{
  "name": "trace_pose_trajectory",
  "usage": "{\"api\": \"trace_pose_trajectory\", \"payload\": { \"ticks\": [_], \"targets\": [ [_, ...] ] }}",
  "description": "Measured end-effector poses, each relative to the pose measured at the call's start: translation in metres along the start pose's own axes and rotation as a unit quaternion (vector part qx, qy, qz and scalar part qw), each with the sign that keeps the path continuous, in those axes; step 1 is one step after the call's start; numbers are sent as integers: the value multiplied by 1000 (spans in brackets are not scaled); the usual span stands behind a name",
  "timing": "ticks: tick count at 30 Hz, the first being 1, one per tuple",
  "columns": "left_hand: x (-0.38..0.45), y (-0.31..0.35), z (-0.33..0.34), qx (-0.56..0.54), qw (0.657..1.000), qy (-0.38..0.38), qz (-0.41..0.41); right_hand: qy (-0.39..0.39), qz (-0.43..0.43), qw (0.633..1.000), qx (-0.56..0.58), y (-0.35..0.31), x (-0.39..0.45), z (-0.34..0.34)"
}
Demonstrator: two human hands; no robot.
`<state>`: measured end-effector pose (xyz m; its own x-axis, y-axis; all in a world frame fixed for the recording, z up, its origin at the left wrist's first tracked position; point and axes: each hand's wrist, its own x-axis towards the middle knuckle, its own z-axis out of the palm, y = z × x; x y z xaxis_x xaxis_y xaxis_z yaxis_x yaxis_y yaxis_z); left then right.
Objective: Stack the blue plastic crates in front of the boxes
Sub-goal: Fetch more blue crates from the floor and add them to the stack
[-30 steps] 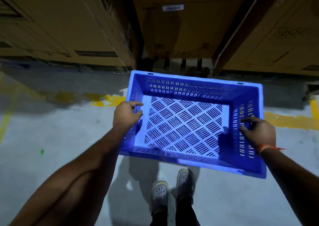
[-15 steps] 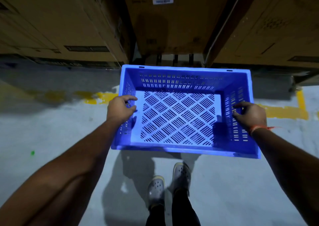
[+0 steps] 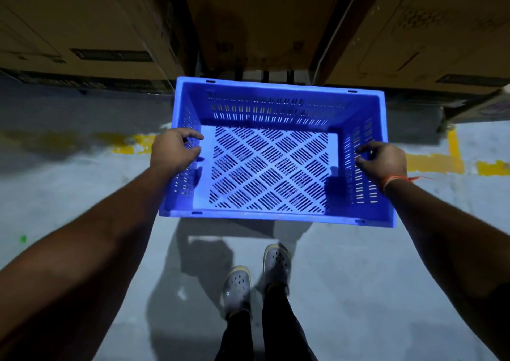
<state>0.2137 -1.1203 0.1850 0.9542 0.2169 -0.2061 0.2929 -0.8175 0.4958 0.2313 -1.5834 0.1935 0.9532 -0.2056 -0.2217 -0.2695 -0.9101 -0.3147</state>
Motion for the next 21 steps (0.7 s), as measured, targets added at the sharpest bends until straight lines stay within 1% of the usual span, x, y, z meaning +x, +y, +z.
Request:
{"api": "trace_pose_trajectory", "payload": {
  "ticks": [12, 21],
  "targets": [
    [-1, 0, 2, 20, 1000, 12, 15, 3, 3, 1000, -6, 5, 9, 6],
    [4, -1, 9, 59, 996, 41, 45, 37, -40, 998, 18, 16, 14, 11]
  ]
}}
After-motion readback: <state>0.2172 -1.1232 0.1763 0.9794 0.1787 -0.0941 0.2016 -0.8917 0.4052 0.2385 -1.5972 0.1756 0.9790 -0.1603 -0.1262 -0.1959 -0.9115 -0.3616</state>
